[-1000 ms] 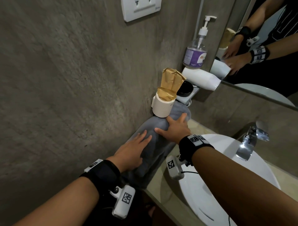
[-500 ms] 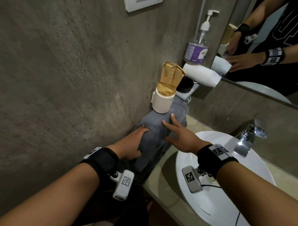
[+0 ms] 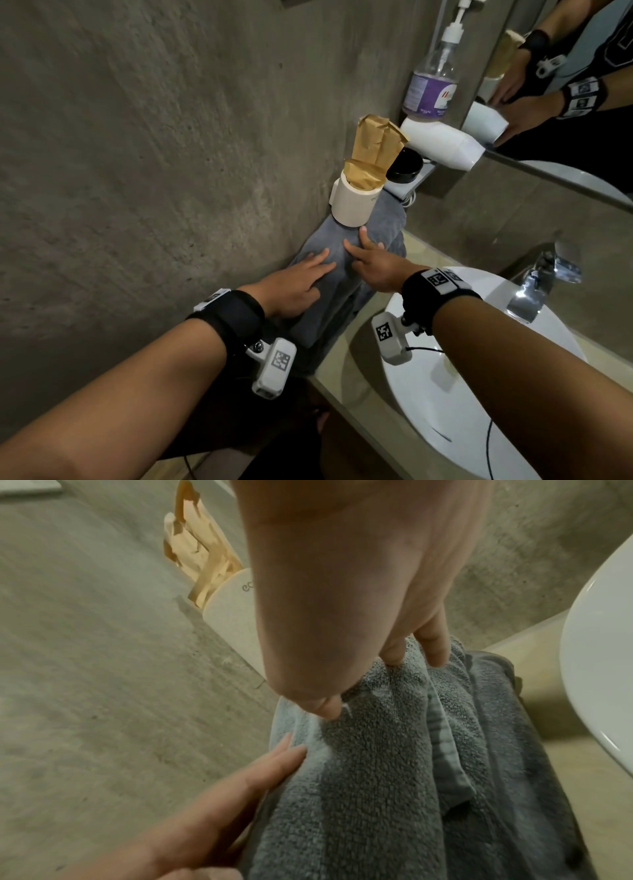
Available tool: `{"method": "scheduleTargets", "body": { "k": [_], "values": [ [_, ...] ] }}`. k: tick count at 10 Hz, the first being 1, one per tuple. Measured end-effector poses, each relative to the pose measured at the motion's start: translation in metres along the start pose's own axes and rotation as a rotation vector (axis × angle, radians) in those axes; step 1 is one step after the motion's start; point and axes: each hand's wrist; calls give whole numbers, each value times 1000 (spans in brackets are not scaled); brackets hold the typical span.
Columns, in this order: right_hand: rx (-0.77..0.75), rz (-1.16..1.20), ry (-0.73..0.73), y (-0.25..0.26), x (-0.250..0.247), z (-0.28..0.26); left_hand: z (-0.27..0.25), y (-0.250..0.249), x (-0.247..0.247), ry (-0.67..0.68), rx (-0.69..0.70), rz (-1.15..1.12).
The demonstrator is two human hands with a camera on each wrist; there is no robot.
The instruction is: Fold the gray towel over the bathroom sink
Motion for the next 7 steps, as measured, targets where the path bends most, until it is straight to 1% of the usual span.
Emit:
{"method": "scheduleTargets", "body": {
  "k": [1,2,3,4,5,6,7],
  "values": [
    [-43,-18,-63,-7,1,-7,-3,4,3,-51,42,22],
    [-46,-31,-131,-9,6,-10,-2,7,8,-90,76,59],
    [-23,7,-121,-5,9,-9,2,10,11,-80,66,98],
    [-14,-5,-108,-3,15,-8,2,12,12,-75,59,87],
    [-6,17,-141,-1,0,-21,5,2,-2,-153,79,73],
    [-36,42,-227,4,-12,-48,3,-18,-13,-218,141,73],
    [-167,208,-433,4,7,-104,-21,-32,-4,-131,200,-53]
  ]
}}
Point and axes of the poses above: each hand's wrist, its own z-axis towards the middle knuckle, its own x-axis out of the palm, y = z × x, and after that the axes turned 12 degrees about -z, right-handed
